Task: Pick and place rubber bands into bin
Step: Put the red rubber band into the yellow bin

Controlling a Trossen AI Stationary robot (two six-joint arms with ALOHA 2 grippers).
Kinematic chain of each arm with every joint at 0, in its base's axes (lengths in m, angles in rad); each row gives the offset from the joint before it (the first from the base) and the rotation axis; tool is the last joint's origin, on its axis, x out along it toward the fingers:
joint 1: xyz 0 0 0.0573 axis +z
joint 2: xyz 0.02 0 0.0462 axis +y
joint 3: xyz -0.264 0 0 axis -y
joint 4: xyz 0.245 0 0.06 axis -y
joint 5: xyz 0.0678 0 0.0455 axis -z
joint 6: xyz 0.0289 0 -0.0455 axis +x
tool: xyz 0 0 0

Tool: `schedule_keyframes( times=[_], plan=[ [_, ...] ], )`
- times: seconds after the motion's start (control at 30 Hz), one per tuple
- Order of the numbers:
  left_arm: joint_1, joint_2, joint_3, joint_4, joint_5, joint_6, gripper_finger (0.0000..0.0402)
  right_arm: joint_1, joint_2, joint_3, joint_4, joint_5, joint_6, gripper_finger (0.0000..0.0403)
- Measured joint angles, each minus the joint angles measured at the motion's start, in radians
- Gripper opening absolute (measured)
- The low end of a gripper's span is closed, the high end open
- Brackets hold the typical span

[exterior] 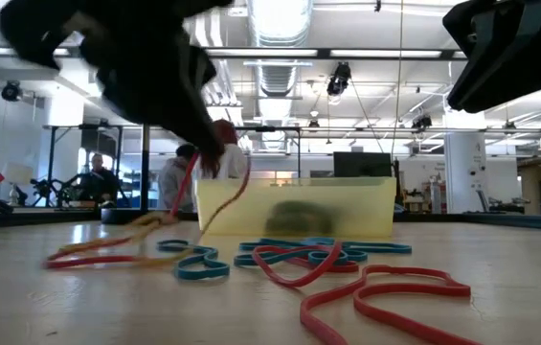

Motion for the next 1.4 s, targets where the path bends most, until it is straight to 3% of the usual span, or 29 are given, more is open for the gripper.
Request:
schedule_keyframes(
  times=[0.13,0.33,0.43,0.53,0.77,0.9,1.0,1.4],
  plan=[
    [0.000,-0.070,0.008,0.006,-0.106,0.068,0.0000,0.000,0.000,0.000,-0.001,0.000,0.000,0.0057],
    [-0.001,-0.187,0.008,0.017,-0.351,0.192,0.0000,0.000,0.000,0.000,-0.004,0.000,-0.002,0.0057],
    [-0.001,-0.235,0.007,0.027,-0.489,0.300,0.0000,0.000,0.000,0.000,-0.004,0.000,-0.002,0.0057],
    [0.029,-0.275,0.004,0.076,-0.560,0.417,0.0000,0.000,0.000,-0.001,-0.003,0.000,-0.002,0.0057],
    [0.169,-0.323,-0.010,0.171,-0.541,0.554,0.0000,0.000,0.000,-0.001,-0.001,0.000,-0.002,0.0057],
    [0.265,-0.319,-0.022,0.170,-0.441,0.561,0.0000,0.000,0.000,-0.001,-0.001,0.000,-0.003,0.0057],
    [0.335,-0.297,-0.033,0.172,-0.373,0.534,0.0000,0.000,0.000,-0.002,-0.002,0.000,-0.003,0.0057],
    [0.480,-0.116,-0.033,0.274,-0.313,0.507,0.0000,0.000,0.000,-0.002,-0.001,0.000,-0.002,0.0057]
  ],
)
